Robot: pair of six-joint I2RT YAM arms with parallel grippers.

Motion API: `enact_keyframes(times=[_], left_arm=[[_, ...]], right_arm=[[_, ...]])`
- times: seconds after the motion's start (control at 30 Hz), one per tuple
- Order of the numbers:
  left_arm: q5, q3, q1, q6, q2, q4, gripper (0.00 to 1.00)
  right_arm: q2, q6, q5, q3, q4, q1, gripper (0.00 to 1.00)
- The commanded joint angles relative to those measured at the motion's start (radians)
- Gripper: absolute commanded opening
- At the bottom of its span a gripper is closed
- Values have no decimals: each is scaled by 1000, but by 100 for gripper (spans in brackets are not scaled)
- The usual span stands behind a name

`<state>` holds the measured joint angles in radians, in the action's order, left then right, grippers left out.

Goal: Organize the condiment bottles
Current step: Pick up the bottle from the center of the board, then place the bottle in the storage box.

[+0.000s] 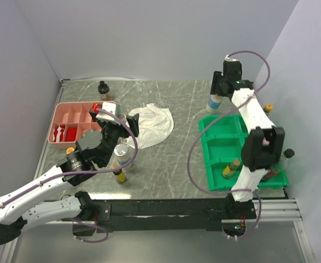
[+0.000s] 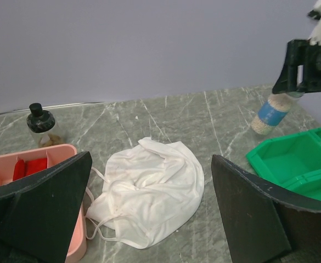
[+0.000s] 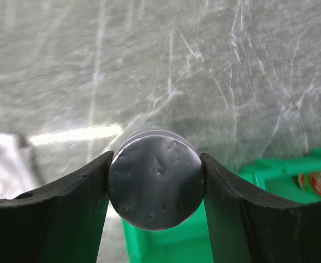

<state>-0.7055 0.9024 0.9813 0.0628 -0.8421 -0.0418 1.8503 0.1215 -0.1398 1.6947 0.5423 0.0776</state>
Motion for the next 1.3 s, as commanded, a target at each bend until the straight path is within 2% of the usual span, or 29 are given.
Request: enact_keyframes(times=[0.0,0.2,0.27,0.5,0.67,0.83,0.97,1.27], left_arm=[[-12,-10,-1,-17,12,-41,97],[-17,-11,-3,-18,20,-46,97],[-12,-11,-3,-18,21,-46,97],[12,-2,-3,-3,15,-30,97],[15,-2,-3,2,21,-29,97],[12,-2,-3,6,26,-26,97],[9,-3,-3,5,21,-27,97],[8,-2,-3,6,15,-24,97]], right_arm=[[-242,59,6,-77,-68,24,30],[-525,202,22,-369,-102,28,28],[-607,224,5,-420,-84,28,21],[-778,218,-110,-538,7,28,21],[-836,225,-174,-590,45,28,23],[-869,224,-227,-696,8,28,22],[-843,239,-316,-707,36,27,23],[-838,257,-373,-733,85,25,23]])
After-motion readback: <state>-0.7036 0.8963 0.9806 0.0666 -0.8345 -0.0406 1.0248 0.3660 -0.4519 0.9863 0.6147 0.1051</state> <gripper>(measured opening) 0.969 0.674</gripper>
